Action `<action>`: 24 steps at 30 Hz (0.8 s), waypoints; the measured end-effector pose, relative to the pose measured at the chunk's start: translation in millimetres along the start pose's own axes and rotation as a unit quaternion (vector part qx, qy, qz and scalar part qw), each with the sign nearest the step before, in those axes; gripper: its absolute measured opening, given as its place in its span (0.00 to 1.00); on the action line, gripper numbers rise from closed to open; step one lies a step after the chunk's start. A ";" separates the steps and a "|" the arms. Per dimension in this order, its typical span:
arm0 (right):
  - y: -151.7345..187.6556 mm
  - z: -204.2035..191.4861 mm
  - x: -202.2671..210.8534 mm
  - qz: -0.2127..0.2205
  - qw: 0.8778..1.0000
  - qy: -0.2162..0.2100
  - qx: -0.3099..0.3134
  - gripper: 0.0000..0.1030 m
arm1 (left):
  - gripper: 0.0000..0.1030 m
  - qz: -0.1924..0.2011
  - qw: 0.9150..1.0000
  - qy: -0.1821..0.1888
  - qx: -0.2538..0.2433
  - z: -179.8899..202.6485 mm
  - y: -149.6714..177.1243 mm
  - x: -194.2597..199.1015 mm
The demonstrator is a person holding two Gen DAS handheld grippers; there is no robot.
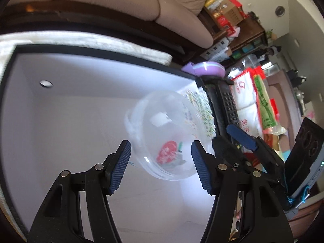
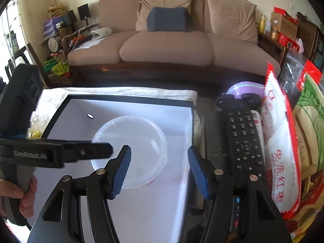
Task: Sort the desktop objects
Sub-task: 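Lower the cup into the black box and open both grippers, then withdraw both grippers from the black box back to the pile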
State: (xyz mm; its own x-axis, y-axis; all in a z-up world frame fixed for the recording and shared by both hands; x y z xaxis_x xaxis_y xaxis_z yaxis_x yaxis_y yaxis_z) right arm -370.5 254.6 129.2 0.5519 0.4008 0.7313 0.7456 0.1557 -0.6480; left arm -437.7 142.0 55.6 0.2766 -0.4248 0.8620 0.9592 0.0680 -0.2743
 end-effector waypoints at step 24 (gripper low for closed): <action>16.7 -17.7 -48.9 -0.088 0.994 0.010 0.065 0.58 | 0.47 0.009 0.998 -0.060 -0.017 21.6 -30.9 -25.0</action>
State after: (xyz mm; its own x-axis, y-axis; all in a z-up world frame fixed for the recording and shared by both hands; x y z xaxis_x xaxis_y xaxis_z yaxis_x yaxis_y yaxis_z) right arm -378.4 221.7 86.3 0.4261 0.3394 0.8386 0.7770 0.3375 -0.5314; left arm -473.0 170.0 51.7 0.2999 -0.3134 0.9010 0.9523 0.0422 -0.3023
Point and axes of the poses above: each gripper's, at about its wrist camera, not at the fingertips, and x roughly against the way its jaws point, z to its right, y to its underside, the point moved 5 cm from there along -x, roughly the way its jaws point, and after that the axes turned 14 degrees about -y, right-handed, at the moved point
